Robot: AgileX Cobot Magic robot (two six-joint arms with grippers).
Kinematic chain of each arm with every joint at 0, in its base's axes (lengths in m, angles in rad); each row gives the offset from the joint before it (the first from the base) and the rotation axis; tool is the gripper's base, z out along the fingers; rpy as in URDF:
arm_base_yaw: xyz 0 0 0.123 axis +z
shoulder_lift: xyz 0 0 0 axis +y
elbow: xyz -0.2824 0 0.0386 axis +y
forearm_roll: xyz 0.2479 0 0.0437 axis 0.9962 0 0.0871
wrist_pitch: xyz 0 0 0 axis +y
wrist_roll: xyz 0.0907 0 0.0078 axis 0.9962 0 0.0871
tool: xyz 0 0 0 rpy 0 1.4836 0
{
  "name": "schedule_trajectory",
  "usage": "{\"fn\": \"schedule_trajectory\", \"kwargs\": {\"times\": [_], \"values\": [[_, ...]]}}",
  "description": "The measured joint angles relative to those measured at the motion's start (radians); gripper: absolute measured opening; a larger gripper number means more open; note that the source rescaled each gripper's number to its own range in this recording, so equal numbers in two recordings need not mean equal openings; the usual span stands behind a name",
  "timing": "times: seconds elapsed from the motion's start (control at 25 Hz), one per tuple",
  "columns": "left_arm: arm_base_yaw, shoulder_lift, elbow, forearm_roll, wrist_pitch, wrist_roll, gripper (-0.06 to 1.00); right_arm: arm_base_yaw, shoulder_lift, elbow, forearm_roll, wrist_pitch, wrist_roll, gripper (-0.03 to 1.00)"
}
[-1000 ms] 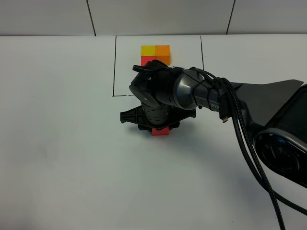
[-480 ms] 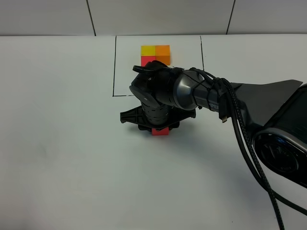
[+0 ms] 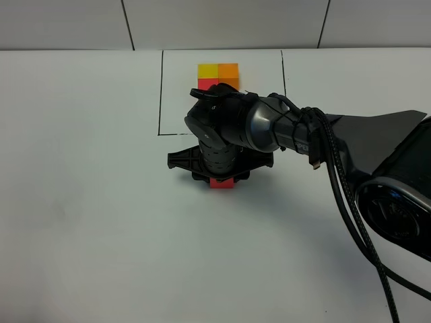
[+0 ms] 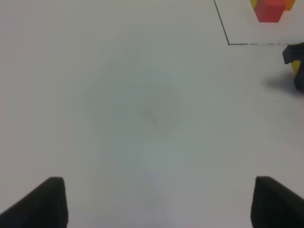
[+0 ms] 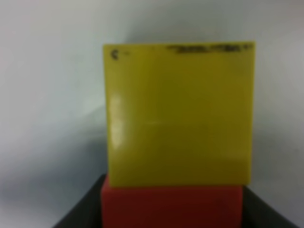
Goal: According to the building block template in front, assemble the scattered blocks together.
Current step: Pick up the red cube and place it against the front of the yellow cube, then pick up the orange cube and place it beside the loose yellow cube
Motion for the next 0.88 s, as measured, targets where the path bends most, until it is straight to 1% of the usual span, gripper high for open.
{"fn": "schedule_trajectory", "kwargs": {"times": [0.04,0.12,0.2,0.36,0.52,0.6,0.64,0.76,0.88], "values": [[0.000,0.000,0.000,0.000,0.000,0.000,0.65,0.000,0.000,0.000,0.001,-0.002,-0.002,0.04],[0.000,0.000,0.000,0.000,0.000,0.000,0.65,0.000,0.000,0.000,0.008,-0.018,-0.006,0.12],[0.000,0.000,0.000,0.000,0.000,0.000,0.65,0.000,0.000,0.000,0.015,-0.030,-0.012,0.27],[0.000,0.000,0.000,0.000,0.000,0.000,0.65,0.000,-0.008,0.001,0.029,-0.058,-0.039,0.62],[0.000,0.000,0.000,0.000,0.000,0.000,0.65,0.000,-0.047,0.001,0.040,-0.053,-0.088,0.90],[0.000,0.000,0.000,0.000,0.000,0.000,0.65,0.000,-0.080,0.002,0.042,-0.044,-0.109,0.97],[0.000,0.000,0.000,0.000,0.000,0.000,0.65,0.000,-0.095,0.002,0.042,-0.034,-0.121,0.99],[0.000,0.000,0.000,0.000,0.000,0.000,0.65,0.000,-0.155,0.021,0.042,-0.018,-0.164,1.00],[0.000,0.000,0.000,0.000,0.000,0.000,0.65,-0.016,-0.243,0.114,0.030,-0.018,-0.219,1.00]]}}
